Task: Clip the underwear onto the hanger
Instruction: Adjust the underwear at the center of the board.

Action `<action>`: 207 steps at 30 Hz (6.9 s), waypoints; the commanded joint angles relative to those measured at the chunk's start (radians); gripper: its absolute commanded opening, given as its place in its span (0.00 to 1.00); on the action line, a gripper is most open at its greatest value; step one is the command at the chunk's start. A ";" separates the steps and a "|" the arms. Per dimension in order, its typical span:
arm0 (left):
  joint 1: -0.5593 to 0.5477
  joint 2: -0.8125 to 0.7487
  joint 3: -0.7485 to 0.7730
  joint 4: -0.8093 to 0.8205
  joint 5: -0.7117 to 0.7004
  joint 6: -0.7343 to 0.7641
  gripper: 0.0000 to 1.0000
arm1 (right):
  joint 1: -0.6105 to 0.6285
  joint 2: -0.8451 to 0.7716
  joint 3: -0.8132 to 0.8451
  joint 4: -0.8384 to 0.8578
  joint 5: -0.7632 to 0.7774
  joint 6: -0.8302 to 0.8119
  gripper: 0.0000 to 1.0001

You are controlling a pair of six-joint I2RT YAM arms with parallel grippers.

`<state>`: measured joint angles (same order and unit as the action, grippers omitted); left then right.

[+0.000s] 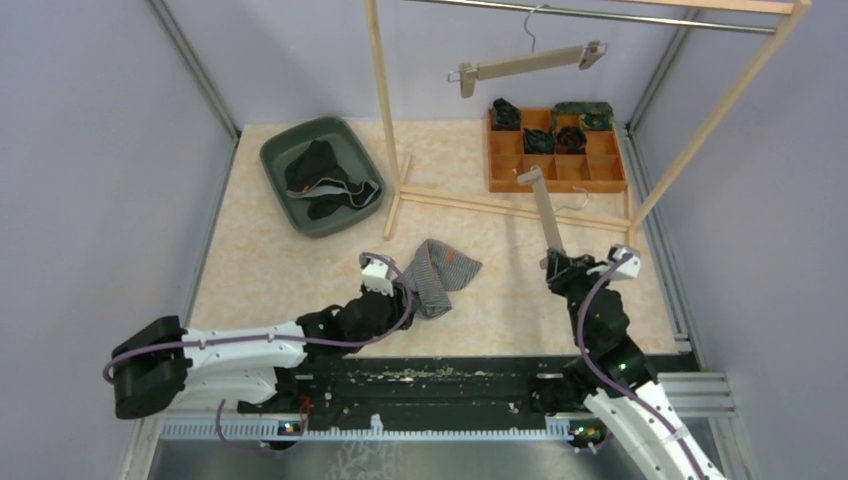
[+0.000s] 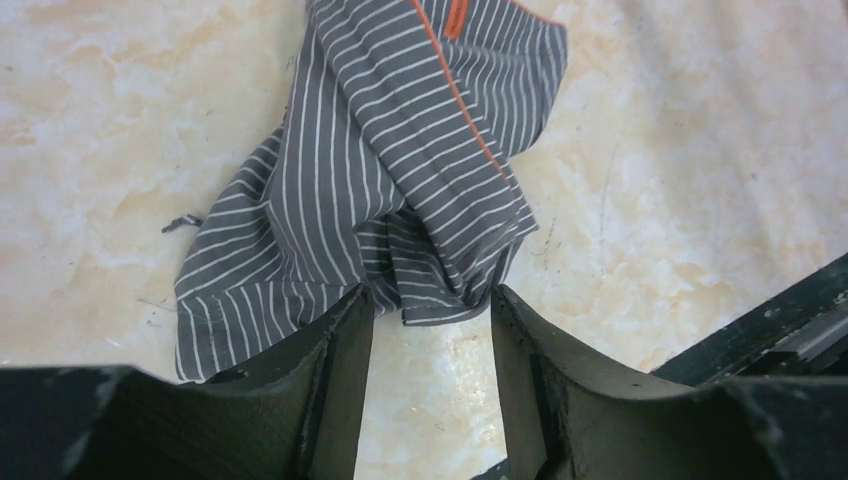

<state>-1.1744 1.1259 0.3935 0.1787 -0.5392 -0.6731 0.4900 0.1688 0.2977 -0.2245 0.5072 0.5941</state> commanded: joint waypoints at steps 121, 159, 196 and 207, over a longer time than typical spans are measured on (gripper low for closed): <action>-0.182 0.812 0.749 -0.708 -0.520 0.287 0.63 | -0.001 0.030 0.006 0.099 -0.032 0.000 0.00; -0.249 0.805 0.720 -0.760 -0.616 0.264 0.45 | 0.000 0.037 0.001 0.104 -0.035 -0.001 0.00; -0.239 0.393 0.373 -0.069 -0.448 0.502 0.00 | 0.000 0.142 -0.001 0.187 -0.194 0.076 0.00; -0.232 0.278 0.259 0.060 -0.363 0.432 0.00 | -0.001 0.387 -0.064 0.493 -0.413 0.296 0.00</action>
<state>-1.4113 1.4300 0.6792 0.1509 -0.9459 -0.2016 0.4889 0.5297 0.2462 0.0494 0.1841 0.7849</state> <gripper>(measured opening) 0.007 0.202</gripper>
